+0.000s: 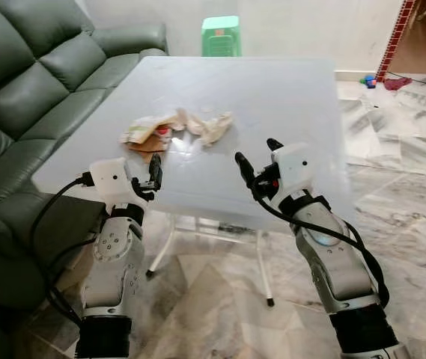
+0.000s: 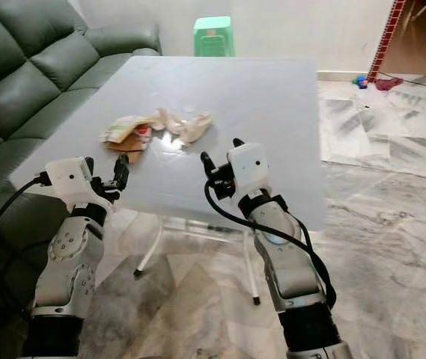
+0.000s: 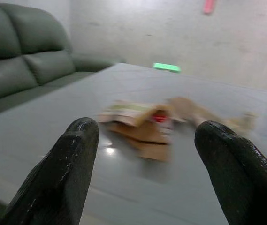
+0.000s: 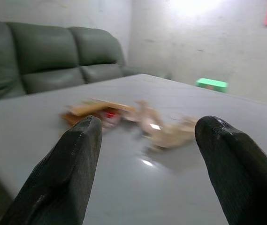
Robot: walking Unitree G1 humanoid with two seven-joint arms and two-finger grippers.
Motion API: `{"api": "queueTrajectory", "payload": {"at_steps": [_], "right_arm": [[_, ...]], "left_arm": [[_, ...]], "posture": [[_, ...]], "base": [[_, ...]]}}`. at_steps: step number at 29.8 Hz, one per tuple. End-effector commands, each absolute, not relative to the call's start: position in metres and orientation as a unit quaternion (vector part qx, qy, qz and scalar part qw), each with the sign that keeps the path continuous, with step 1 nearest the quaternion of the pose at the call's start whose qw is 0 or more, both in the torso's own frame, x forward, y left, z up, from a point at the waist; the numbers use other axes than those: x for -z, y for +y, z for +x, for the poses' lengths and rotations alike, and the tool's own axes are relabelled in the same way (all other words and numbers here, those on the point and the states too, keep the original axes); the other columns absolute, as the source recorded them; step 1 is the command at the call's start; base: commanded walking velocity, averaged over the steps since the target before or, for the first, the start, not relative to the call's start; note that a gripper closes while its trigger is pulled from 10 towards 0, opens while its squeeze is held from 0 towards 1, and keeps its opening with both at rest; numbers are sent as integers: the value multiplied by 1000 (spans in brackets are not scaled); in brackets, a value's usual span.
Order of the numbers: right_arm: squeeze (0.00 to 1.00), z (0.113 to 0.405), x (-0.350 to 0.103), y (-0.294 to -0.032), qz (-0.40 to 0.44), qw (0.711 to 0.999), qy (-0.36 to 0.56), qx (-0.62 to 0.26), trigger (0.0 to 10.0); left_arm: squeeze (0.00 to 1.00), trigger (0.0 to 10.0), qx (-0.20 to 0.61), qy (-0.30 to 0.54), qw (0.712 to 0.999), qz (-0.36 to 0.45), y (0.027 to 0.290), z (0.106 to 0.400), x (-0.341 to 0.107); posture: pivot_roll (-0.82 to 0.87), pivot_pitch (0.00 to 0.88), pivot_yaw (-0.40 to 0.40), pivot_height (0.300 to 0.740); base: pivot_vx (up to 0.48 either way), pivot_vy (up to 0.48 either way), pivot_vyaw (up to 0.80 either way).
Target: Picking trash to rubbish bin
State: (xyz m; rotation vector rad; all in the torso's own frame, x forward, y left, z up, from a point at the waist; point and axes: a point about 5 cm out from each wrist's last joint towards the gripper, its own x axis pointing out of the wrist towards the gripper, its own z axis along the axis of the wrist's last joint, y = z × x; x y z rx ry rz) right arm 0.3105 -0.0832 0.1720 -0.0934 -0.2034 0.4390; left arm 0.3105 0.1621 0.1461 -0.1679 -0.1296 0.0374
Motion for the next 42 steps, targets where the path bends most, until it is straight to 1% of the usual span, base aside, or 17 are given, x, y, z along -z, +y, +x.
{"api": "queueTrajectory", "payload": {"at_steps": [1,6,8,13,16,17,23,42], "right_arm": [[0,311,-176,-86,-50,969,-108,-215,10000],[0,311,-176,-86,-49,970,-108,-214,10000],[0,311,-176,-86,-49,970,-108,-214,10000],[0,311,-178,-86,-50,969,-112,-214,10000],[0,312,-180,-87,-51,969,-113,-215,10000],[0,312,-180,-87,-51,968,-115,-218,10000],[0,311,-182,-83,-58,963,-118,-237,10000],[0,308,-179,-83,-61,961,-114,-243,10000]], "left_arm": [[0,10000,-13,-69,995,-77,159,312,-149],[0,10000,4,-73,996,-55,155,314,-153],[0,10000,10,-75,995,-60,154,314,-154],[0,10000,-8,-78,997,-24,159,314,-155],[0,10000,0,-82,996,-47,161,313,-156],[0,10000,0,-86,995,-59,163,313,-158],[0,10000,-5,-88,994,-62,162,314,-159],[0,10000,-10,-78,994,-70,161,313,-155]], "posture": [[-51,59,51,740],[-49,59,51,740],[-49,59,51,740],[-49,59,51,740],[-48,59,51,740],[-49,59,52,740],[-52,60,52,740],[-53,67,49,740]], "base": [[0,0,0],[0,0,0],[0,0,0],[0,0,0],[0,0,0],[382,0,0],[472,0,0],[464,0,0]]}}
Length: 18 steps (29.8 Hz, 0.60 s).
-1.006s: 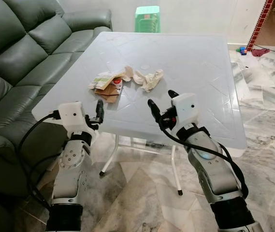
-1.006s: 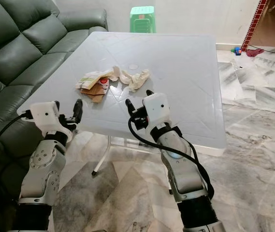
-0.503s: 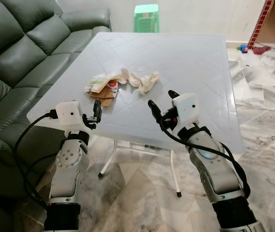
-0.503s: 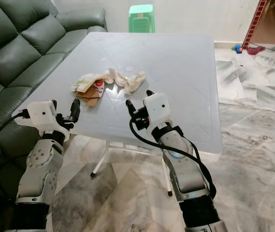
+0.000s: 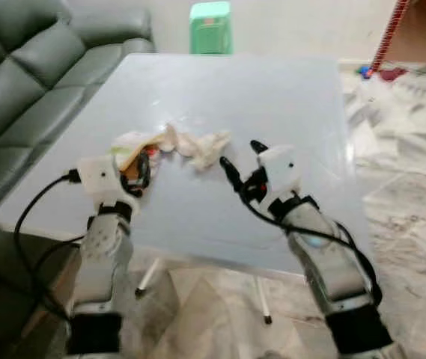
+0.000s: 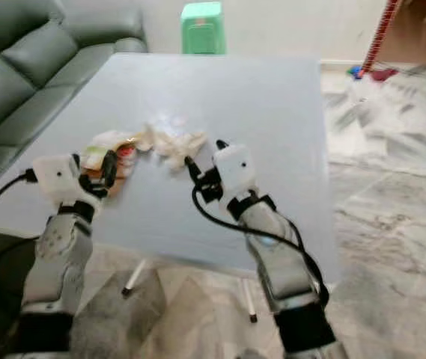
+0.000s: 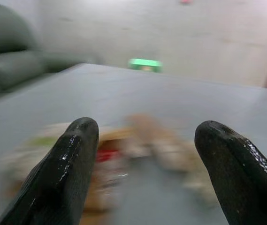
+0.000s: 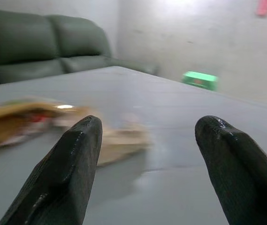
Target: Picking trash to rubbish bin
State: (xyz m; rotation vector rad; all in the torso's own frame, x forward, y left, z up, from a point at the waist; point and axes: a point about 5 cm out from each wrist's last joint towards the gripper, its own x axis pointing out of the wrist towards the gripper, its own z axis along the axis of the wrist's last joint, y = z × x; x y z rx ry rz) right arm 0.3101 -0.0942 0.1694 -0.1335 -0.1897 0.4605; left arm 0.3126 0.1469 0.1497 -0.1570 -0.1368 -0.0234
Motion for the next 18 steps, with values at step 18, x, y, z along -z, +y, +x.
{"api": "queueTrajectory", "payload": {"at_steps": [18], "right_arm": [[0,296,-178,-73,-49,933,-94,-345,10000]], "left_arm": [[0,10000,-120,-24,991,53,192,314,-141]], "posture": [[-58,69,48,740]], "base": [[45,0,0]]}}
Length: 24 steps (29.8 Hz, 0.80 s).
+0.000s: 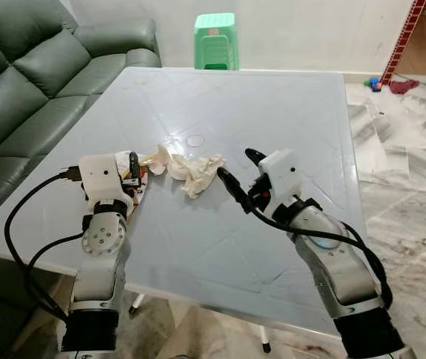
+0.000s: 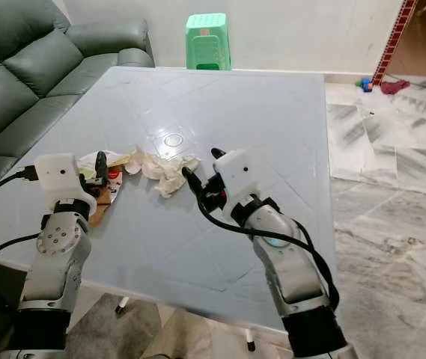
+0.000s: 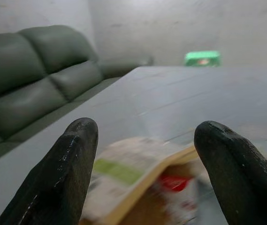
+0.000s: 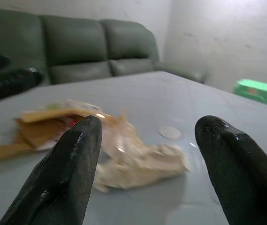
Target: Picking trash to rubbish bin
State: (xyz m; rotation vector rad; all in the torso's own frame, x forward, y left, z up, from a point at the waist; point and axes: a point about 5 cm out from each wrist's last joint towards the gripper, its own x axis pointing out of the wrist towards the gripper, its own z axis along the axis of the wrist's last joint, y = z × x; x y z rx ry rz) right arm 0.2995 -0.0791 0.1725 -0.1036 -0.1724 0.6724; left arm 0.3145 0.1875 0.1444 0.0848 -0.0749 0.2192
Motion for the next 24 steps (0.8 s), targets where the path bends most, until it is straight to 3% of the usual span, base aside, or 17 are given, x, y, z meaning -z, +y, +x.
{"api": "queueTrajectory", "payload": {"at_steps": [1,6,9,24], "right_arm": [[0,296,-178,-73,-49,932,-93,-346,10000],[0,289,-178,-68,-37,915,-79,-394,10000],[0,272,-181,-60,-20,871,-54,-489,10000],[0,253,-172,-63,-32,850,-11,-526,10000]], "left_arm": [[0,10000,-121,-20,991,59,193,314,-140],[0,10000,-113,36,989,87,199,319,-127],[0,10000,-81,81,988,102,201,324,-115],[0,10000,-60,97,980,161,218,348,-118]], "posture": [[-57,70,49,740],[-54,70,52,740],[-57,74,56,740],[-79,106,72,740]], "base": [[0,0,0],[0,0,0],[0,0,0],[0,0,0]]}}
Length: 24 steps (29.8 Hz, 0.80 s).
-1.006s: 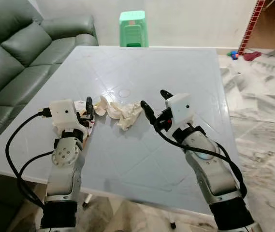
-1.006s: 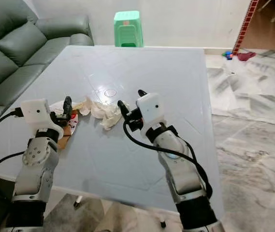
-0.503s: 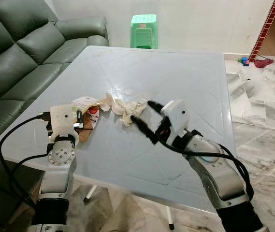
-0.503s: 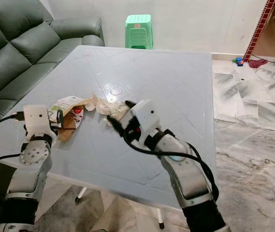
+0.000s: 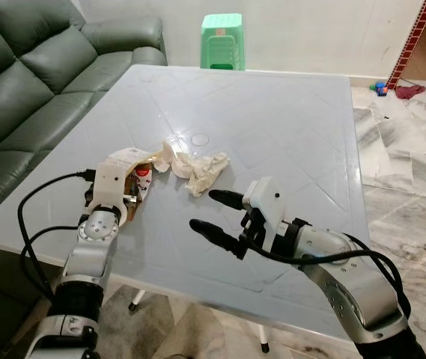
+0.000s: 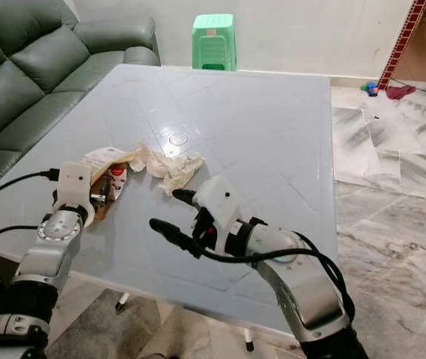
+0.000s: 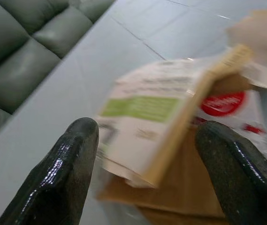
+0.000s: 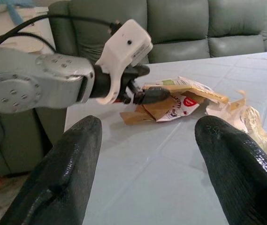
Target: Picking trash to rubbish bin
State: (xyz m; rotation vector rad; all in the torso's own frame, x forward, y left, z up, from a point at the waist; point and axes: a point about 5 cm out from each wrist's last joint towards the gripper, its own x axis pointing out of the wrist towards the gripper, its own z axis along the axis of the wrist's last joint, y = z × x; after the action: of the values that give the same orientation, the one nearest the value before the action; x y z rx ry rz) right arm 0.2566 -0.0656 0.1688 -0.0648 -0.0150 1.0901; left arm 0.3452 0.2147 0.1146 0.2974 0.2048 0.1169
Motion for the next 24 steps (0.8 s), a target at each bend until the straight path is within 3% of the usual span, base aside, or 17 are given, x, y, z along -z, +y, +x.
{"api": "queueTrajectory", "payload": {"at_steps": [1,4,5,6,7,8,24], "right_arm": [[0,252,-172,-63,-32,849,-10,-527,10000],[0,251,-172,-64,-33,850,-9,-525,10000],[0,251,-172,-64,-32,851,-8,-524,10000],[0,250,-172,-64,-31,851,-8,-524,10000],[0,250,-172,-64,-30,851,-7,-524,10000],[0,250,-172,-64,-30,851,-6,-524,10000],[0,247,-171,-64,-34,852,1,-522,10000]], "left_arm": [[0,10000,-60,97,980,162,218,348,-118],[0,10000,-62,108,978,166,226,351,-117],[0,8000,-65,110,978,165,230,352,-116],[0,3490,-67,109,979,160,232,353,-116],[0,3490,-68,108,979,157,233,353,-115],[0,0,-69,107,980,155,234,353,-115],[0,0,-57,115,983,134,232,356,-105]], "posture": [[-79,106,72,740],[-83,111,77,740],[-85,112,79,740],[-86,114,79,740],[-86,114,79,740],[-88,114,80,740],[-97,116,76,740]], "base": [[0,0,0],[0,0,0],[0,0,0],[0,0,0],[0,0,0],[0,0,0],[0,0,0]]}}
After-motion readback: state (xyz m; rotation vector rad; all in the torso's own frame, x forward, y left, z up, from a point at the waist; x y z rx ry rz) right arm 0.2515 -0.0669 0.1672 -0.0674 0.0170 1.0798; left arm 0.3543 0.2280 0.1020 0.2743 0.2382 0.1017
